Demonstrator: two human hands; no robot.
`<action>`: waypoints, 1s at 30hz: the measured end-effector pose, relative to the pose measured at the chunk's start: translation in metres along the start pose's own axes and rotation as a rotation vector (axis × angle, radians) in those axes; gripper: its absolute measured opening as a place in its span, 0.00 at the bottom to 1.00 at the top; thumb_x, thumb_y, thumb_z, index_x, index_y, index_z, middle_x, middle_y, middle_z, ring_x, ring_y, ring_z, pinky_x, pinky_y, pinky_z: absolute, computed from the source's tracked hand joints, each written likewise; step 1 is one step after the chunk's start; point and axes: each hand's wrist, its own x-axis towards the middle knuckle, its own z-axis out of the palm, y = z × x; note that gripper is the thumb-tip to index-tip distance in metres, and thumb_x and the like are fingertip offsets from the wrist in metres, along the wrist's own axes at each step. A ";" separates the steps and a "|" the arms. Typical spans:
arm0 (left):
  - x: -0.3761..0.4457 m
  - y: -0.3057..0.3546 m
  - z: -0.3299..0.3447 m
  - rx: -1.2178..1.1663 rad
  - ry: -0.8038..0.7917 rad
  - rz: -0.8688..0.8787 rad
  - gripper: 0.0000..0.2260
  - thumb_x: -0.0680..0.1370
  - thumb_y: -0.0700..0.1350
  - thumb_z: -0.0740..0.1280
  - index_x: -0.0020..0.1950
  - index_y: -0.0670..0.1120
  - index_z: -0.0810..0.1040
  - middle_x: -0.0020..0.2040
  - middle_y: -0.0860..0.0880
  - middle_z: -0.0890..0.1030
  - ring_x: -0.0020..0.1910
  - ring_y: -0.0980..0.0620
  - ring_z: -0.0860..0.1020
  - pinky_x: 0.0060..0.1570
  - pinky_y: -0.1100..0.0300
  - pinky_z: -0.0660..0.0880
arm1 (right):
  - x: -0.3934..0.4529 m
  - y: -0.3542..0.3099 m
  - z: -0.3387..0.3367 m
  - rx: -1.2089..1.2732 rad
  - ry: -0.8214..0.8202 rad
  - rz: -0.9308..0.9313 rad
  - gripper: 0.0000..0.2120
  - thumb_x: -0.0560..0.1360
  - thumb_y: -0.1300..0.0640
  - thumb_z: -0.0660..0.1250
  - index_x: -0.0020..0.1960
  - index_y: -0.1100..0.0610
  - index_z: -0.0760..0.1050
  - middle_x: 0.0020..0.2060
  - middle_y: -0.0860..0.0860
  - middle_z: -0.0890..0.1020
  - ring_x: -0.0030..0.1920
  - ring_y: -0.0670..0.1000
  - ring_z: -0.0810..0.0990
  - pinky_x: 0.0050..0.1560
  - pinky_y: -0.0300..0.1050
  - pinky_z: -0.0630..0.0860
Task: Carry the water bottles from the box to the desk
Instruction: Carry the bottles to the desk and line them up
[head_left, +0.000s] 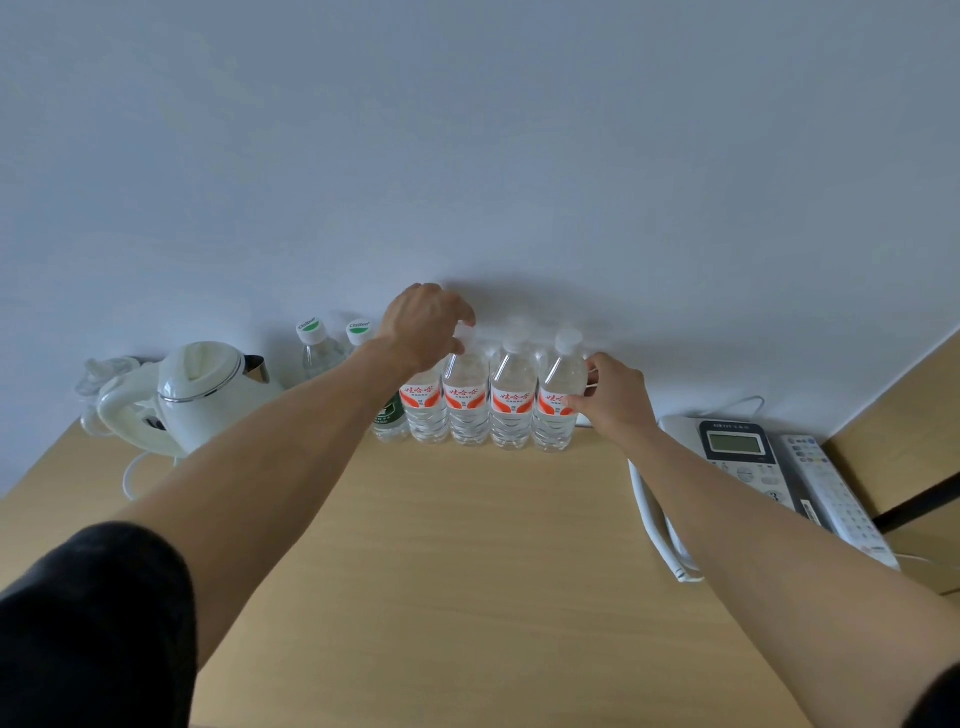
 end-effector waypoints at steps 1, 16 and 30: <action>0.000 0.000 0.000 -0.004 -0.001 -0.003 0.21 0.76 0.51 0.74 0.68 0.52 0.79 0.58 0.50 0.84 0.59 0.47 0.78 0.60 0.54 0.74 | 0.000 0.000 0.000 0.002 0.001 0.004 0.23 0.70 0.62 0.77 0.62 0.62 0.76 0.53 0.56 0.83 0.53 0.57 0.83 0.57 0.56 0.79; -0.019 -0.029 -0.014 0.240 -0.011 -0.049 0.21 0.76 0.55 0.74 0.68 0.53 0.78 0.62 0.51 0.82 0.61 0.48 0.78 0.60 0.54 0.71 | -0.001 -0.003 0.001 -0.054 0.001 0.028 0.20 0.71 0.60 0.76 0.60 0.62 0.76 0.50 0.55 0.82 0.52 0.56 0.81 0.53 0.51 0.78; -0.018 -0.032 -0.010 0.089 -0.087 -0.075 0.20 0.77 0.47 0.74 0.69 0.49 0.78 0.62 0.45 0.81 0.60 0.43 0.79 0.59 0.51 0.76 | 0.002 -0.009 0.003 -0.107 -0.013 0.047 0.22 0.72 0.59 0.75 0.63 0.62 0.74 0.52 0.57 0.82 0.56 0.58 0.78 0.49 0.47 0.74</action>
